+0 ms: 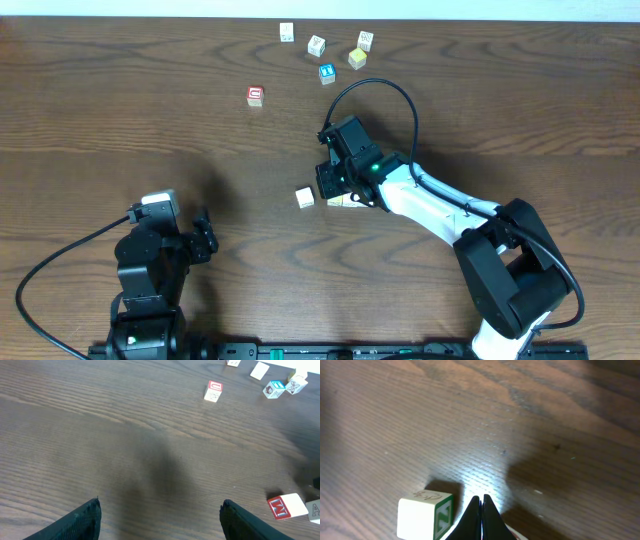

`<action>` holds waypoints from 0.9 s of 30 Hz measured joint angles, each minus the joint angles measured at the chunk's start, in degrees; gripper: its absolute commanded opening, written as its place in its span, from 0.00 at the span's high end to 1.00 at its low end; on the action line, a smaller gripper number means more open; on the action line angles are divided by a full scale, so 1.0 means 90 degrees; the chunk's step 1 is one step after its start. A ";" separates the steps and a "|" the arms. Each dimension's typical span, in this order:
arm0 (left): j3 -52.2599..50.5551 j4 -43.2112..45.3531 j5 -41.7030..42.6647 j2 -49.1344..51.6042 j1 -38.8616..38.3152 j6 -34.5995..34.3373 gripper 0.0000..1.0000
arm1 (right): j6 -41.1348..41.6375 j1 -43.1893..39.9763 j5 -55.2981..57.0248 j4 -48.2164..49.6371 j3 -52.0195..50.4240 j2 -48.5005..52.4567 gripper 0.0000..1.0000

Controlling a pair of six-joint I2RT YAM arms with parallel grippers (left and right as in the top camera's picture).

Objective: Lift 4 blocks

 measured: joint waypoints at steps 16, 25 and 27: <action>0.0005 0.0588 -0.0024 0.0002 -0.0002 0.0000 0.24 | -0.1098 -0.1282 0.0886 -0.1926 0.2276 -0.1214 0.91; 0.1377 0.0678 -0.0005 0.1117 -0.0474 -0.0097 0.24 | -0.1316 -0.4180 0.0811 -0.4012 0.2798 -0.2841 0.91; 0.1909 0.0695 -0.0005 0.1853 -0.0726 -0.0172 0.23 | -0.1450 -0.4554 0.0534 -0.4442 0.2715 -0.2827 0.84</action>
